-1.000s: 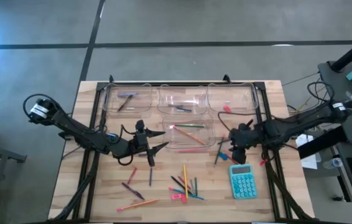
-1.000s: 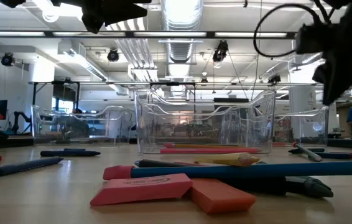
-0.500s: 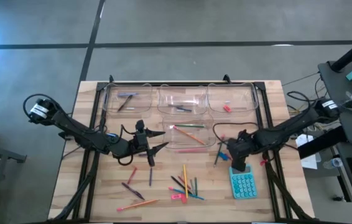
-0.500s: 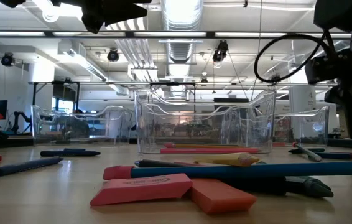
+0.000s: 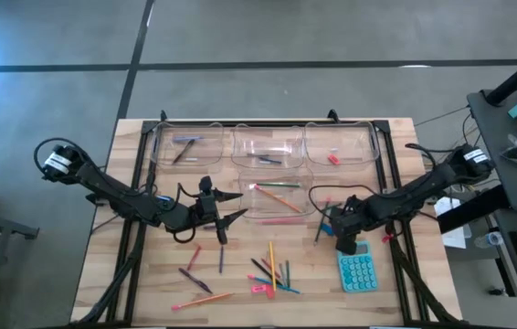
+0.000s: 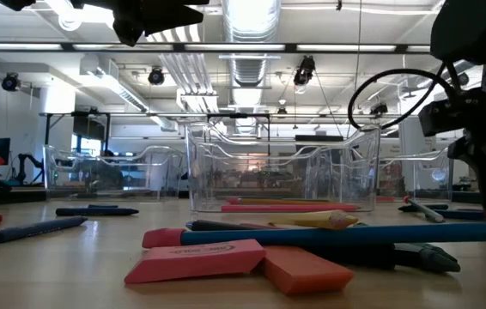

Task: Sort crayons/erasers/pens/pencils in bins
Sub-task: Put the right red crayon into the top middle transparent bin

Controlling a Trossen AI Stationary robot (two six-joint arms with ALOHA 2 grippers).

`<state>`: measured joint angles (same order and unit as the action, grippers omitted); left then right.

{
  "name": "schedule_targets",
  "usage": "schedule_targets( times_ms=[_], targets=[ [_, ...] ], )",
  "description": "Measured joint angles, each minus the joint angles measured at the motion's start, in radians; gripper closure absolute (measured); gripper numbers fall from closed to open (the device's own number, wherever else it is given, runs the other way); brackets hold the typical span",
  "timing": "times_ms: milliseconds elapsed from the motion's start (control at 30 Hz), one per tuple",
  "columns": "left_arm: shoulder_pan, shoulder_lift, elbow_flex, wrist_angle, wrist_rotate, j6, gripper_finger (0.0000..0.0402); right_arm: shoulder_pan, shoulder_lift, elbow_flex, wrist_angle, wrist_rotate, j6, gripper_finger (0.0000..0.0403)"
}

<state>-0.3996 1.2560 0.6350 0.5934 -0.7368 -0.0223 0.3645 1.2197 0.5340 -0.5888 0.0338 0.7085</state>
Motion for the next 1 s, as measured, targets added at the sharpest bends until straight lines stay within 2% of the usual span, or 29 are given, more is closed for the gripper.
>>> schedule_targets(
  times_ms=[267,800,1000],
  targets=[
    [0.000,0.000,0.000,0.000,0.000,0.000,0.0210,-0.003,-0.008,-0.033,0.007,0.004,-0.001,0.0273],
    [0.000,0.000,0.000,0.000,0.000,0.000,0.0210,-0.003,-0.019,-0.112,-0.016,-0.008,0.006,0.0367],
    [0.000,0.000,0.000,0.000,0.000,0.000,0.0210,-0.003,-0.087,-0.115,-0.056,-0.008,0.018,0.0378]
  ],
)
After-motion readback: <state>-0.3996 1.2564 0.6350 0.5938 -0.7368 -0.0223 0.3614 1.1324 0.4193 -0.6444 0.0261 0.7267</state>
